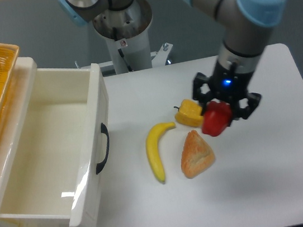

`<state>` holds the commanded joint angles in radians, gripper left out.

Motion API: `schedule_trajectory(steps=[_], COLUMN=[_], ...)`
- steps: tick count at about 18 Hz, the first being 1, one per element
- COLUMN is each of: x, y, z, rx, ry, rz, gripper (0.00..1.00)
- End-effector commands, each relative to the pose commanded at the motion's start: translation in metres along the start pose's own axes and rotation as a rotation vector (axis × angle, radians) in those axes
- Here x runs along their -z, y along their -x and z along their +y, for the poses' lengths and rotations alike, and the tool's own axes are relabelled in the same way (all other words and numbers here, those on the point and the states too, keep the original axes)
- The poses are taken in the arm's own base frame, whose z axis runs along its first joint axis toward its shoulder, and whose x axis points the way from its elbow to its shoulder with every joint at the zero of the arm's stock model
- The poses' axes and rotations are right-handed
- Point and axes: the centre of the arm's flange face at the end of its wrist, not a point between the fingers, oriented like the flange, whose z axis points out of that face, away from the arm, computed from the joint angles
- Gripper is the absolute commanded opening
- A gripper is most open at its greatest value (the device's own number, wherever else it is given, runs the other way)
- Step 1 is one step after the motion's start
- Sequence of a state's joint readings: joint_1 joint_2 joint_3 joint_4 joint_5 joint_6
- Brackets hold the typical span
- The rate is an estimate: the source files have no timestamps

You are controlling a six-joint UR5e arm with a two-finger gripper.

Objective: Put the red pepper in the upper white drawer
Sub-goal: 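Carry the red pepper across the table toward the open white drawer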

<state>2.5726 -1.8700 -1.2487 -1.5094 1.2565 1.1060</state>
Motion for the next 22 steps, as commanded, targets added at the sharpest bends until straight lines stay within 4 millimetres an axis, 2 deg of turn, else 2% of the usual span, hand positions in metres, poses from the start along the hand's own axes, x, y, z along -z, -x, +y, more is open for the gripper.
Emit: schedule_trajectory(steps=[6,12,14,17,22], x=[0.021,0.041,0.033,0.018,-0.006], y=[-0.05,-0.129,-0.151,-0.17,-0.187], z=[-0.032,-0.079,-0.093,-0.107,-0.118], rx=[-0.077,-0.211,-0.254,-0.299,-0.337], ry=[-0.058,-0.088,-0.085,-0.072,-0.052], rz=[-0.001,-0.008,0.007,0.031,0.071], gripper=[0.13,0.13,0.13,0.13,0.13])
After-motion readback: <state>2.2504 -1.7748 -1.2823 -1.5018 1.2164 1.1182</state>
